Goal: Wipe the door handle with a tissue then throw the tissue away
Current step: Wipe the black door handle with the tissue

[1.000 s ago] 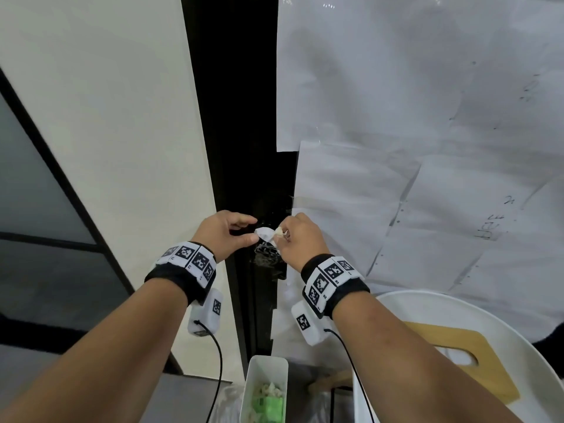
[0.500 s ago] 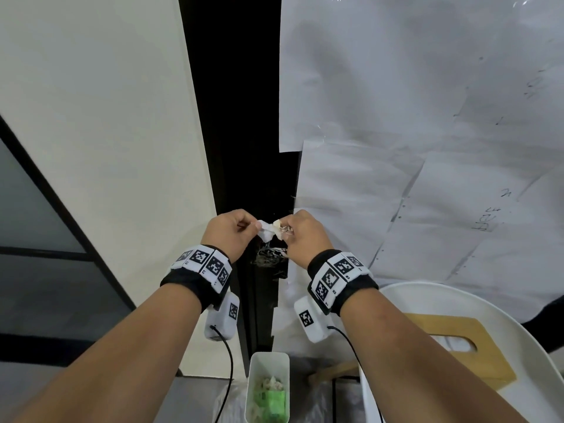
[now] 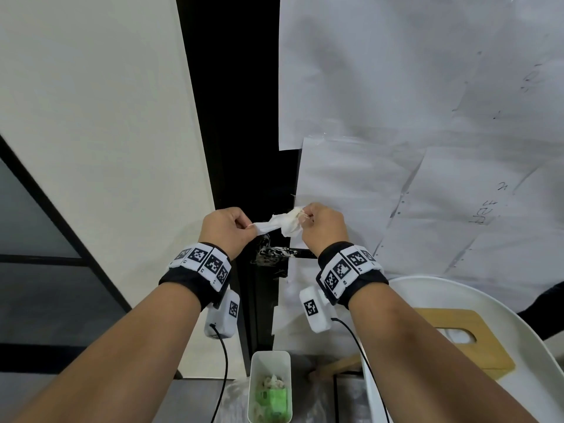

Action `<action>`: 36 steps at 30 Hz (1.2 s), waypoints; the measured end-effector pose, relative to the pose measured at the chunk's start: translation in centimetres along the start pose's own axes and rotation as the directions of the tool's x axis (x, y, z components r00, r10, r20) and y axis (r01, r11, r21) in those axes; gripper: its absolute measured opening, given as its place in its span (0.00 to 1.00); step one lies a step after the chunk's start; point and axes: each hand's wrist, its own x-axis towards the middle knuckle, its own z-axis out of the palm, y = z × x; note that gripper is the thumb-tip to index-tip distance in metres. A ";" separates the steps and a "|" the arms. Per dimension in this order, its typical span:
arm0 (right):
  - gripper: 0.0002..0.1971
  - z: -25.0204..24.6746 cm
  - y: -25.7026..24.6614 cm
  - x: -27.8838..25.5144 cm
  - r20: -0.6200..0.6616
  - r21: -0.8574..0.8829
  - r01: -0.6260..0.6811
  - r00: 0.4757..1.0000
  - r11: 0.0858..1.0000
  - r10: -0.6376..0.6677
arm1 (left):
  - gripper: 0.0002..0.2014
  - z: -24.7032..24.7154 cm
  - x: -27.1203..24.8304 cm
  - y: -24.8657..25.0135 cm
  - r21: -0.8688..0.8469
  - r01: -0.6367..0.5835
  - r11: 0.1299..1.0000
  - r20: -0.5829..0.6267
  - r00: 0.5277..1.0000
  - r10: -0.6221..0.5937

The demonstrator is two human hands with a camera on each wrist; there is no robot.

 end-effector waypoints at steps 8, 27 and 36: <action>0.10 -0.4 0.1 0.2 -0.012 0.073 -0.021 1.000 0.997 0.022 | 0.16 0.2 -0.4 0.5 -0.141 -0.003 0.990 0.154 0.988 0.025; 0.11 -0.8 -0.8 0.5 0.041 0.263 0.021 0.999 0.965 -0.033 | 0.16 1.6 -0.1 1.5 -0.086 -0.100 0.991 0.367 0.922 0.125; 0.09 -0.8 -0.2 0.7 0.080 0.311 -0.073 0.995 0.947 0.051 | 0.03 1.2 0.4 0.5 -0.017 -0.068 0.998 0.195 0.978 0.070</action>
